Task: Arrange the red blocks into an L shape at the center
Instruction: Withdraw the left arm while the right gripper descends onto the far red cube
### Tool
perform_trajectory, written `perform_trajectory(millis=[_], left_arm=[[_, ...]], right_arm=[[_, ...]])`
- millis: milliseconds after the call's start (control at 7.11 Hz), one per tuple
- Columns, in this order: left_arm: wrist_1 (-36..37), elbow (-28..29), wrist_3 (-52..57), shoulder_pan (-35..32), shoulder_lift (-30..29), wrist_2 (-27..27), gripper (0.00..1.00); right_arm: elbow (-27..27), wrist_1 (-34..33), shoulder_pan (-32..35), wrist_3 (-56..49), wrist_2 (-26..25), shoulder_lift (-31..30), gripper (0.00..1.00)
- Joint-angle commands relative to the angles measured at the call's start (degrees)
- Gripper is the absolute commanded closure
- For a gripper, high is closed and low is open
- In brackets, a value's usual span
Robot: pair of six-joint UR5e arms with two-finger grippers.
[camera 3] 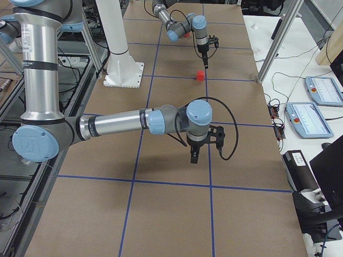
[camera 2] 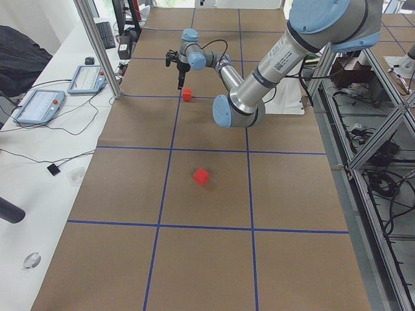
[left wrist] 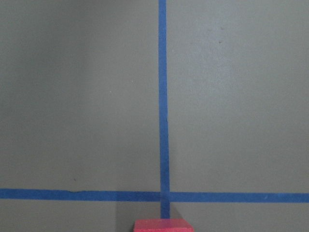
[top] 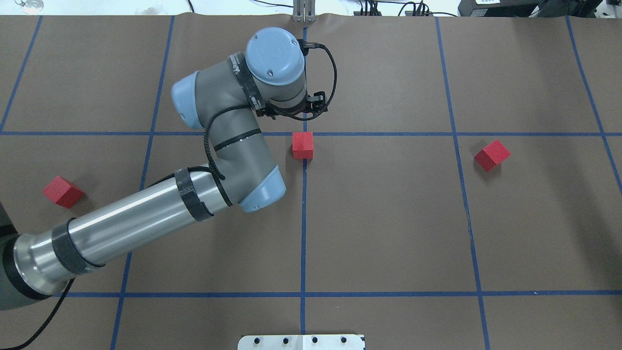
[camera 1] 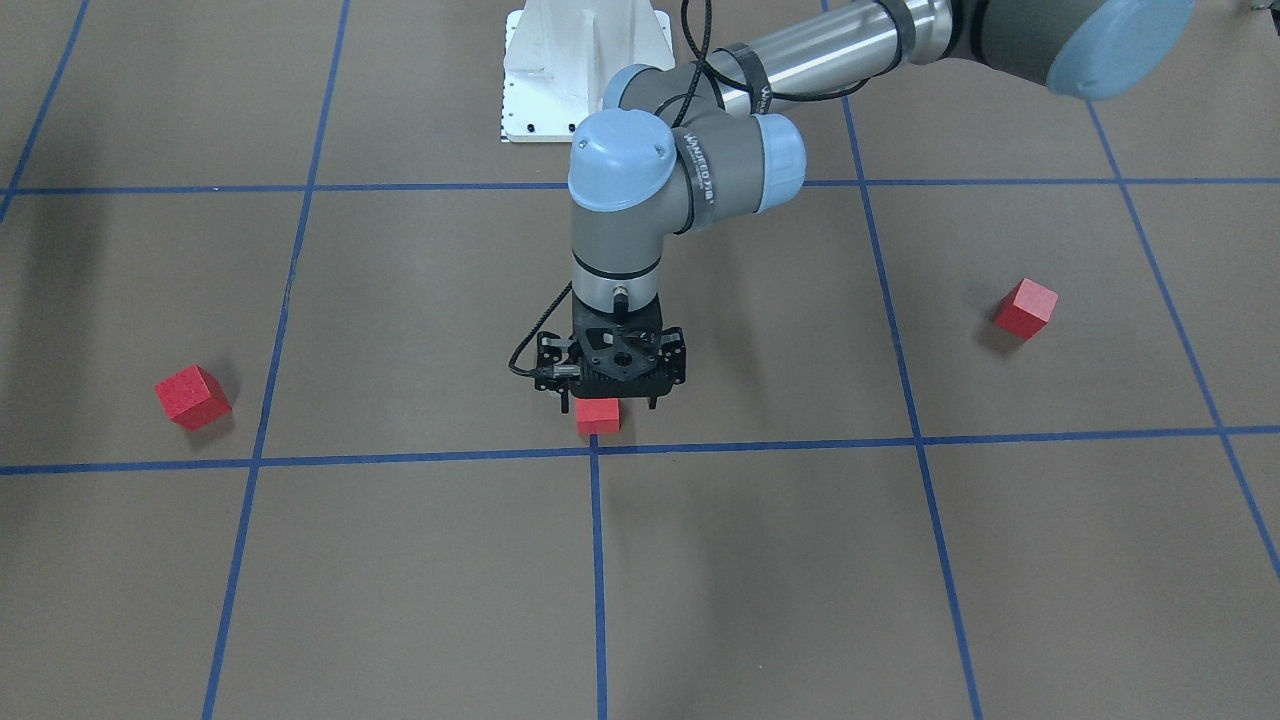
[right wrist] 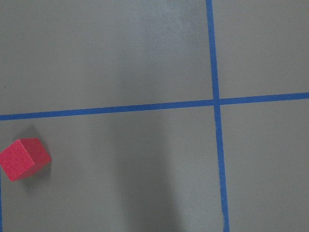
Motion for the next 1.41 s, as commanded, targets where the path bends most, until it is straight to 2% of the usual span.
perform_trajectory(millis=[0,141,281,562,703,844,1125,1266], left_arm=[[4.8,-8.0,1.6,-7.0,4.9,-7.2,0.01],[4.8,-14.0,6.2,-10.3,11.2,-9.5,0.01],[4.8,-19.7,13.2,-14.6,18.8,-12.1,0.01],[4.5,-22.1,24.7,-22.6,26.5,-17.4,0.01],[4.4,-22.3,26.9,-23.9,27.8,-17.9,0.01],[4.4,-22.3,27.1,-24.1,27.9,-17.9,0.01],[4.1,-22.2,27.1,-24.0,28.6,-17.8,0.01],[4.1,-22.2,27.1,-23.9,28.6,-17.8,0.01]], right_arm=[[2.0,7.2,-6.4,0.3,0.7,1.4,0.01],[1.6,13.4,-10.9,0.3,-0.7,1.4,0.01],[1.5,14.9,-15.4,0.3,-2.7,2.1,0.01],[0.9,15.0,-21.8,0.3,-7.9,3.9,0.01],[-0.1,15.0,-24.0,-0.1,-11.4,5.6,0.01],[-1.6,15.3,-26.2,-0.1,-12.3,7.5,0.01],[-4.1,15.7,-28.7,0.1,-12.4,9.1,0.01],[-7.3,15.7,-29.2,0.3,-12.4,11.8,0.01]])
